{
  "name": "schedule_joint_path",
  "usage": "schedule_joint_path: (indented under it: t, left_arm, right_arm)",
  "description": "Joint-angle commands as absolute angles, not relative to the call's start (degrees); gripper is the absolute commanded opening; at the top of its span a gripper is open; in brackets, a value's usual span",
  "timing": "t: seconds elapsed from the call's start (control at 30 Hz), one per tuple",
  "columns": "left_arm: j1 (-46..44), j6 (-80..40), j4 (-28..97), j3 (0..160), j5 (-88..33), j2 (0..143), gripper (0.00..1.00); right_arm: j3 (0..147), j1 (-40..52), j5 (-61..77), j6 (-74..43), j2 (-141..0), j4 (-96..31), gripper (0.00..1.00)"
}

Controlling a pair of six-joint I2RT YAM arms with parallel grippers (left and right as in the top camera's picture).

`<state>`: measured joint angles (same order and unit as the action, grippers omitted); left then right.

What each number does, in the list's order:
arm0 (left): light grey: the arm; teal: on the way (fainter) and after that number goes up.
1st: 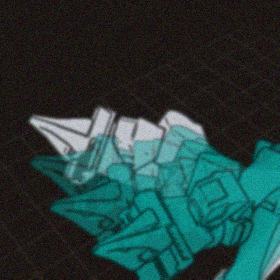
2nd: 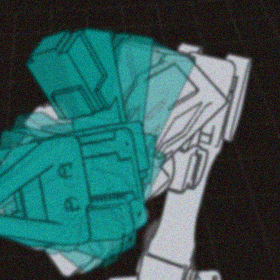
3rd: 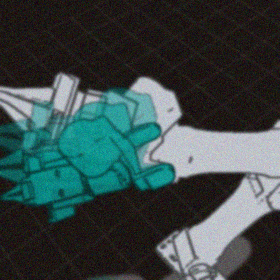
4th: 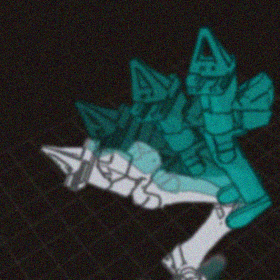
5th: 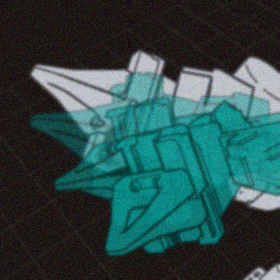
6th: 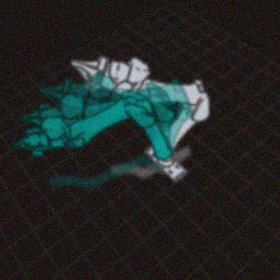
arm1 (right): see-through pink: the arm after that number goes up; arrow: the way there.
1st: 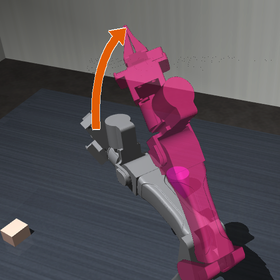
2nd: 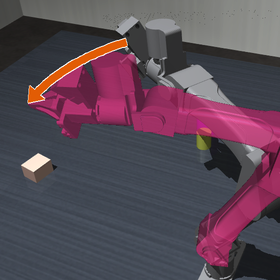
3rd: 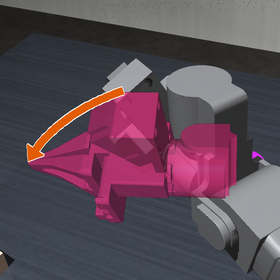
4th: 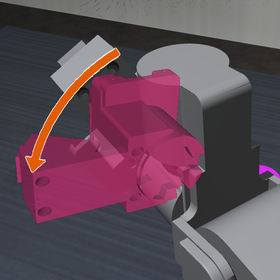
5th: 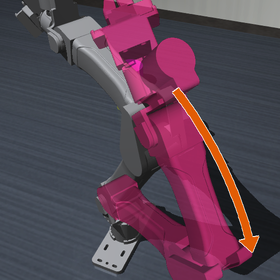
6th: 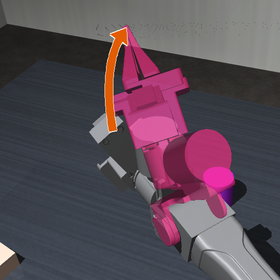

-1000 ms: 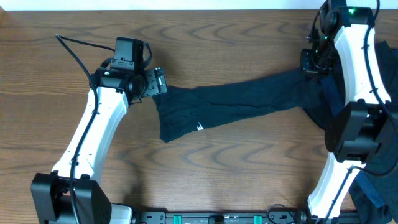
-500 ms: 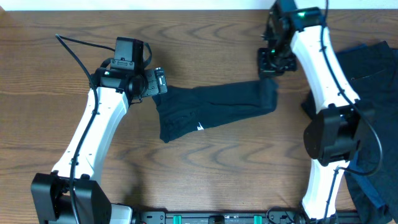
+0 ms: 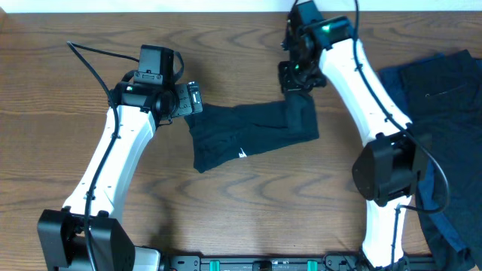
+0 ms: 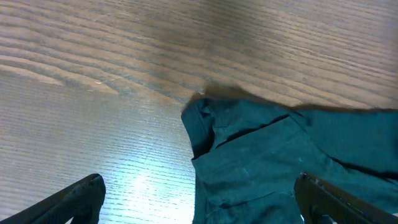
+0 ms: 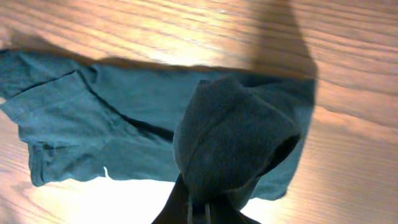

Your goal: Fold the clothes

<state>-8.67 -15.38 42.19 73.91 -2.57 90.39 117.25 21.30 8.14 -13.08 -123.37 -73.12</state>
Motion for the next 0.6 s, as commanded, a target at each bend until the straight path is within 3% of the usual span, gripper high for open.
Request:
schedule_joint_path:
  t: [0.0,0.57]
  left_arm:
    - [-8.32,-15.09,42.39,73.34,-1.87,90.61,0.98]
    - [-8.32,-15.09,42.37,73.36,-1.85,90.61,0.99]
  right_arm:
    - [114.21,23.55,8.6,-13.61,-123.87,-71.4,0.01]
    - [102.72,29.3,12.45,-10.0,-123.92,-57.54,0.03]
